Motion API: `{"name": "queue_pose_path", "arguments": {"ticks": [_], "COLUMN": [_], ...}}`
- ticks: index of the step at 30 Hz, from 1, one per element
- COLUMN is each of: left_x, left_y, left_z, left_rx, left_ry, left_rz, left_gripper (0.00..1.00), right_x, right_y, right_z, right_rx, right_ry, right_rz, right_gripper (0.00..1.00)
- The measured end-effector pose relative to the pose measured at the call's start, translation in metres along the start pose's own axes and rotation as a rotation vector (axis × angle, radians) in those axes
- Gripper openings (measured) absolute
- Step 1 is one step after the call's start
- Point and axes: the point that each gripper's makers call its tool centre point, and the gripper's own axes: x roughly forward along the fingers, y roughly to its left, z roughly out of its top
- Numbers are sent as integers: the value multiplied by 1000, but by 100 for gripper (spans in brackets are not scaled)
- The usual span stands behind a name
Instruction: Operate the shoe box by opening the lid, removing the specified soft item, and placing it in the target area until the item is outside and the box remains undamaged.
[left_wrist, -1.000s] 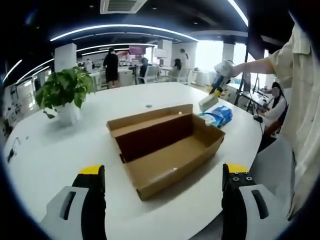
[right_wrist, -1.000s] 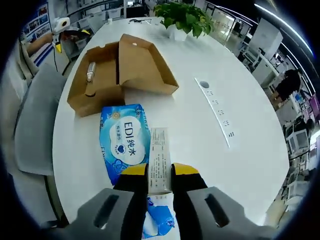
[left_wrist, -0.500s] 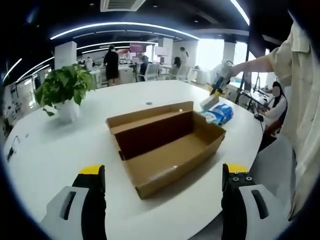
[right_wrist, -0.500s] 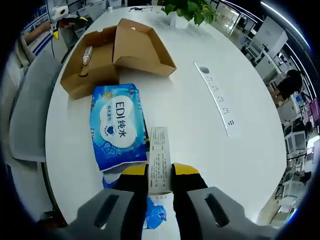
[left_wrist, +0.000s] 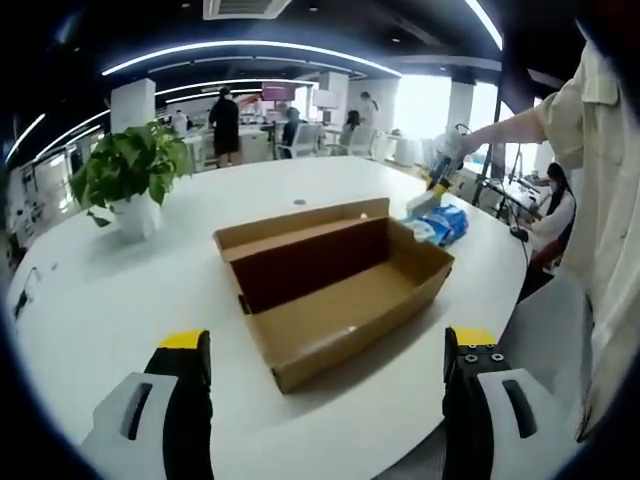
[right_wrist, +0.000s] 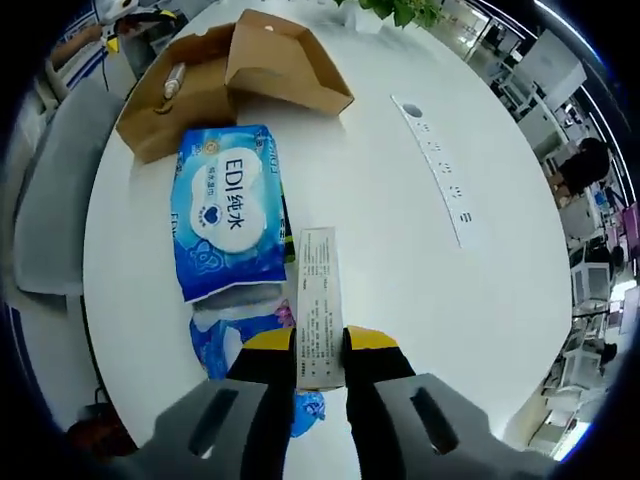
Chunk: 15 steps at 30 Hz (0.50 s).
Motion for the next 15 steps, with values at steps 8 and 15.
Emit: {"name": "queue_pose_path", "arguments": {"ticks": [8,15], "left_x": [2,2], "left_y": [-1,-1], "left_z": [-2,-5], "left_rx": [0,-2], "left_ry": [8,17], "left_rz": [-5,-11], "left_gripper": [98,99], "right_x": [9,14], "right_y": [-2,-4], "right_z": [-24,-35], "right_rx": [-87,-162], "right_ry": [114,174], "right_rz": [0,-4], "right_gripper": [15,15]}}
